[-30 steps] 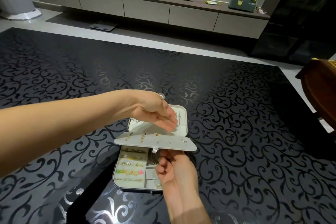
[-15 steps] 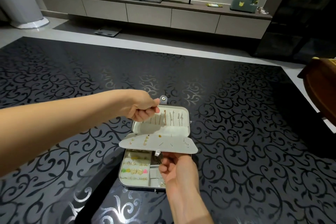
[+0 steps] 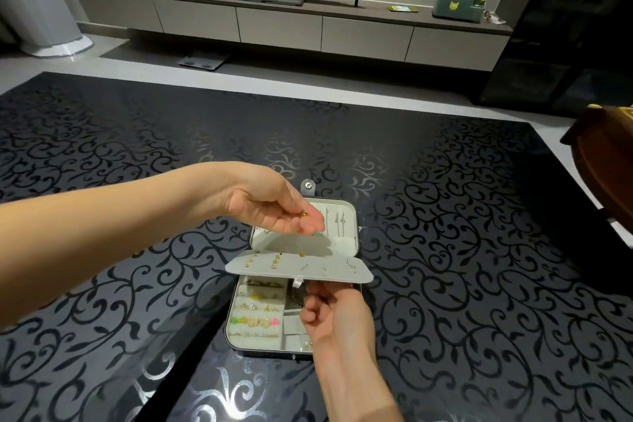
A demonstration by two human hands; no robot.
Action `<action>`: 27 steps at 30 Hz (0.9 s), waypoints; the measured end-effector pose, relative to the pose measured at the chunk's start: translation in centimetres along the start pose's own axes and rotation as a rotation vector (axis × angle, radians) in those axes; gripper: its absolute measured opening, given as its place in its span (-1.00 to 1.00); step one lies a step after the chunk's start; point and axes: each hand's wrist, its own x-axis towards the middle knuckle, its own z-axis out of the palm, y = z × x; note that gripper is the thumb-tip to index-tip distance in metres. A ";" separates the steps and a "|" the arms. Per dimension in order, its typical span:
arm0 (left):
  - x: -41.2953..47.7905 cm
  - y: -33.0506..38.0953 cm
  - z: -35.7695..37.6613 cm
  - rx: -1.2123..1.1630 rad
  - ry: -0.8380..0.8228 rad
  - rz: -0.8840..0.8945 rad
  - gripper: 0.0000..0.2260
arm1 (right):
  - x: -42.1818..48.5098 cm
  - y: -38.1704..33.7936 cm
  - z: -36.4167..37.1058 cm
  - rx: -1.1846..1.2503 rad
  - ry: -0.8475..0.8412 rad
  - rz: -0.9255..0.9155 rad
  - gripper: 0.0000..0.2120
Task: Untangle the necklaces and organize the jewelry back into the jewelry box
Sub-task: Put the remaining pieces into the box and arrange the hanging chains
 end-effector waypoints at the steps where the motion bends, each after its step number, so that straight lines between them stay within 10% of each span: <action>1: 0.0 -0.1 0.1 0.019 -0.009 0.008 -0.71 | -0.1 0.0 0.0 0.000 0.001 -0.003 -0.82; 27: 2.3 -2.2 1.6 0.592 0.219 0.260 -0.82 | -0.3 -0.2 0.0 -0.003 -0.019 -0.012 -0.86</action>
